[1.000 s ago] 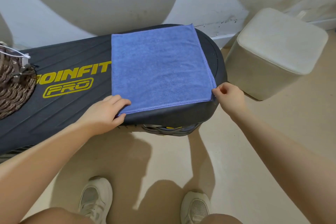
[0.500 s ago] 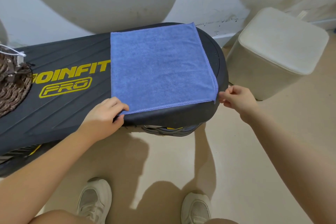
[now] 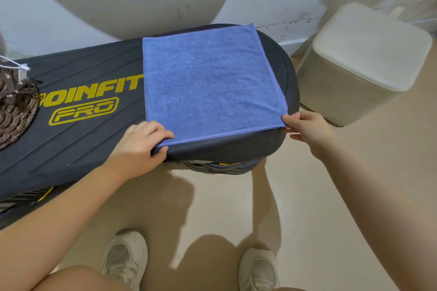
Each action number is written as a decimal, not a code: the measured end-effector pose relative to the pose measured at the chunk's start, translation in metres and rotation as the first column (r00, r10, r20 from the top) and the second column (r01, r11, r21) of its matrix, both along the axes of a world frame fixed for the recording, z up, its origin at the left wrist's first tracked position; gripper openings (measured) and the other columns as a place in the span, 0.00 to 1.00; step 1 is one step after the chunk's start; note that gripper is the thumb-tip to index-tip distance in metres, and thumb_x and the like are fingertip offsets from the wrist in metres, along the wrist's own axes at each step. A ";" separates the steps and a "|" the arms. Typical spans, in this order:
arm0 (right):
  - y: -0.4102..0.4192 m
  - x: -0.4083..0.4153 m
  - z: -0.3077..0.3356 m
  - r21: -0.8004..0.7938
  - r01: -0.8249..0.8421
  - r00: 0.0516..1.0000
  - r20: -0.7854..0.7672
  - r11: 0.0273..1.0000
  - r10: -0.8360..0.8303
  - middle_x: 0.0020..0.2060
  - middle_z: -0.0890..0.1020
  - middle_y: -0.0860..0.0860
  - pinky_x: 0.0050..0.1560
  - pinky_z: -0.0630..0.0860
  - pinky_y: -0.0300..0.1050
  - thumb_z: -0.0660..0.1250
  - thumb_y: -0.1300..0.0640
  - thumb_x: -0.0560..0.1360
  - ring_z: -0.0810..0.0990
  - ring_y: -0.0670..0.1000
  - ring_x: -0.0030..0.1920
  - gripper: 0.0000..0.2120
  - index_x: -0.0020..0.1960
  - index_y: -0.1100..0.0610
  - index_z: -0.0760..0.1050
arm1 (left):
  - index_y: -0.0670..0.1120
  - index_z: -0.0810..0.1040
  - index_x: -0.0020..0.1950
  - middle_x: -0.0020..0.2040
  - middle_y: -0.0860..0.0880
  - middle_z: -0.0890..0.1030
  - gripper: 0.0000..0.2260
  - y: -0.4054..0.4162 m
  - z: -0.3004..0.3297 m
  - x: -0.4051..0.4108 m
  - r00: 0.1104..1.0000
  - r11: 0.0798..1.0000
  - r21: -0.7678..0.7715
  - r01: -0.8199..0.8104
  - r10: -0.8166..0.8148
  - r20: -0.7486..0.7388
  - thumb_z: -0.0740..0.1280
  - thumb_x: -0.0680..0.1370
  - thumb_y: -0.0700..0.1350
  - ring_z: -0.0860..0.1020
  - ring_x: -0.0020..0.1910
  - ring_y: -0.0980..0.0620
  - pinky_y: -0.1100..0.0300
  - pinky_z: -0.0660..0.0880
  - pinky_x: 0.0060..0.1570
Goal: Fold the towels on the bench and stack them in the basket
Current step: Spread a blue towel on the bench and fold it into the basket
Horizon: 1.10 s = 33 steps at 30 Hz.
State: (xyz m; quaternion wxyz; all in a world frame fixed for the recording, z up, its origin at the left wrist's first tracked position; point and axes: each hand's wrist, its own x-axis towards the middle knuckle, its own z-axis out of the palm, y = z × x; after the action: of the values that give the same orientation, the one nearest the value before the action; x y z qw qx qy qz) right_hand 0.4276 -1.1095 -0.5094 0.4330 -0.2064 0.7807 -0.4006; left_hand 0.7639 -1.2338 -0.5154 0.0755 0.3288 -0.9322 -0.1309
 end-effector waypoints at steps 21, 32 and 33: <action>-0.013 0.018 0.018 -0.260 0.193 0.976 0.149 0.946 -0.159 0.29 0.68 0.49 0.29 0.60 0.38 0.60 0.64 0.77 0.62 0.45 0.22 0.11 0.39 0.51 0.66 | 0.45 0.70 0.63 0.48 0.51 0.75 0.14 -0.005 0.020 -0.003 0.876 0.880 0.326 -0.345 0.426 -0.223 0.60 0.78 0.37 0.69 0.28 0.56 0.72 0.65 0.32; -0.008 0.010 0.053 -0.457 0.151 0.872 0.479 0.876 0.100 0.31 0.84 0.47 0.33 0.78 0.32 0.53 0.66 0.78 0.82 0.42 0.33 0.17 0.43 0.57 0.80 | 0.58 0.79 0.31 0.33 0.58 0.80 0.17 -0.036 0.082 -0.003 0.671 0.806 0.534 -0.257 0.546 -0.501 0.56 0.67 0.39 0.74 0.35 0.55 0.60 0.67 0.37; -0.013 0.012 0.052 -0.438 0.108 0.924 0.376 0.892 0.073 0.30 0.83 0.47 0.33 0.77 0.32 0.56 0.65 0.78 0.81 0.41 0.31 0.13 0.44 0.57 0.77 | 0.59 0.79 0.31 0.32 0.61 0.79 0.18 -0.040 0.082 -0.006 0.645 0.796 0.541 -0.270 0.567 -0.512 0.57 0.68 0.38 0.73 0.33 0.62 0.65 0.68 0.36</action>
State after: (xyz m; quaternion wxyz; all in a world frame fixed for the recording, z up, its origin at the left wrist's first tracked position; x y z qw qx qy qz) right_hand 0.4398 -1.1228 -0.4575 0.5135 -0.2118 0.5685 -0.6069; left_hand 0.7576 -1.2740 -0.4336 0.3521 0.4817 -0.6894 -0.4108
